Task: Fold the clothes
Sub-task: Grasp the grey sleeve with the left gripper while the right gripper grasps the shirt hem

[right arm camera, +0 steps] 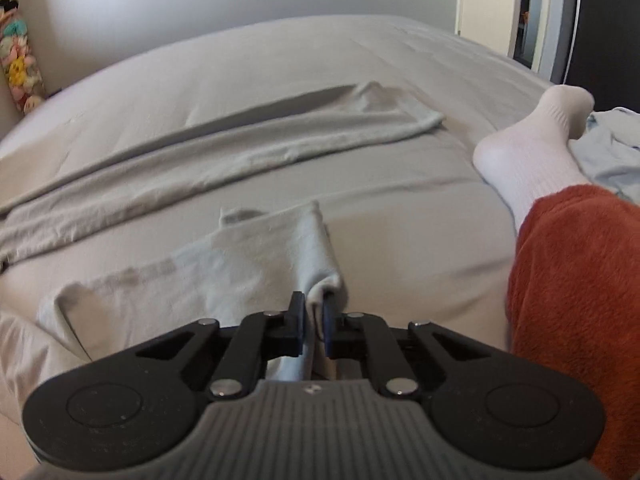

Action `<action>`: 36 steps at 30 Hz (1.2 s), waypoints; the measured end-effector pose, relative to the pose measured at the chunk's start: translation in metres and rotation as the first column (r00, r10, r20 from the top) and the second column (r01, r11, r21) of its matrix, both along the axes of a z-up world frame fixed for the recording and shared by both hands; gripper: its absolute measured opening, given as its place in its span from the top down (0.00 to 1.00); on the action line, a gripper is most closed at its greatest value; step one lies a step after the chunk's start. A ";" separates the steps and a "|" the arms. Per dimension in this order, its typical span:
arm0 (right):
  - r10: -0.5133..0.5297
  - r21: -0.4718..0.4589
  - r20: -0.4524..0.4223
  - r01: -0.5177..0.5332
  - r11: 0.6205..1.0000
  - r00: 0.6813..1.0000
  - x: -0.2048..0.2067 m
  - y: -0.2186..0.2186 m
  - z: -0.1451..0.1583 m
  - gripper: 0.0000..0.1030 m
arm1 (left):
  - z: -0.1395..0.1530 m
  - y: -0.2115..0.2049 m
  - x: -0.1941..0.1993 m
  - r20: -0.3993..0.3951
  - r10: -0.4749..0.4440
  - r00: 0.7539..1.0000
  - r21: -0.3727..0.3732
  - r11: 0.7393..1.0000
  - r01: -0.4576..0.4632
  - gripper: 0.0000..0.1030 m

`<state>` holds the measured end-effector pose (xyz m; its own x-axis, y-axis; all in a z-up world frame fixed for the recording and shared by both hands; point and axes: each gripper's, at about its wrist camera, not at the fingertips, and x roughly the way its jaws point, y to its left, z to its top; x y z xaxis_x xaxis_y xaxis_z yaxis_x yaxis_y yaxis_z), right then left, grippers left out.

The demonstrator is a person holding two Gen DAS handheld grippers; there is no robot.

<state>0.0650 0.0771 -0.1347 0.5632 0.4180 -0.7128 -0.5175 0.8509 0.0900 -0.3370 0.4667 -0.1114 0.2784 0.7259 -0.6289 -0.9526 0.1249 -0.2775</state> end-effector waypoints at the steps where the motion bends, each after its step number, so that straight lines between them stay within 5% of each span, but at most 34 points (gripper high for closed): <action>1: -0.008 0.013 0.005 0.008 1.000 1.000 0.000 -0.002 0.004 0.91 | 0.001 0.000 -0.003 0.004 0.012 1.000 0.001 1.000 -0.012 0.97; 9: -0.123 0.051 0.118 0.118 0.992 0.985 0.011 -0.034 0.052 0.91 | 0.012 -0.004 -0.015 0.005 0.094 0.996 0.057 0.994 -0.094 0.97; 15: -0.190 0.009 0.188 0.191 0.981 0.964 0.031 -0.046 0.073 0.92 | 0.011 -0.005 -0.018 -0.006 0.102 0.995 0.026 0.994 -0.102 0.97; 23: -0.159 -0.130 0.138 0.177 0.976 0.978 0.031 -0.039 0.050 0.92 | 0.005 -0.006 -0.044 0.018 0.121 0.992 -0.121 0.986 -0.118 0.97; 36: -0.157 -0.223 0.106 0.177 0.959 0.982 0.027 -0.041 0.038 0.93 | 0.008 -0.031 -0.052 -0.121 0.115 0.986 -0.104 0.986 -0.128 0.96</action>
<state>0.0920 0.0358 -0.0966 0.6747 0.1431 -0.7240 -0.3633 0.9183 -0.1571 -0.3886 0.4361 -0.1030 0.1143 0.6736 -0.7302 -0.9850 -0.0191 -0.1718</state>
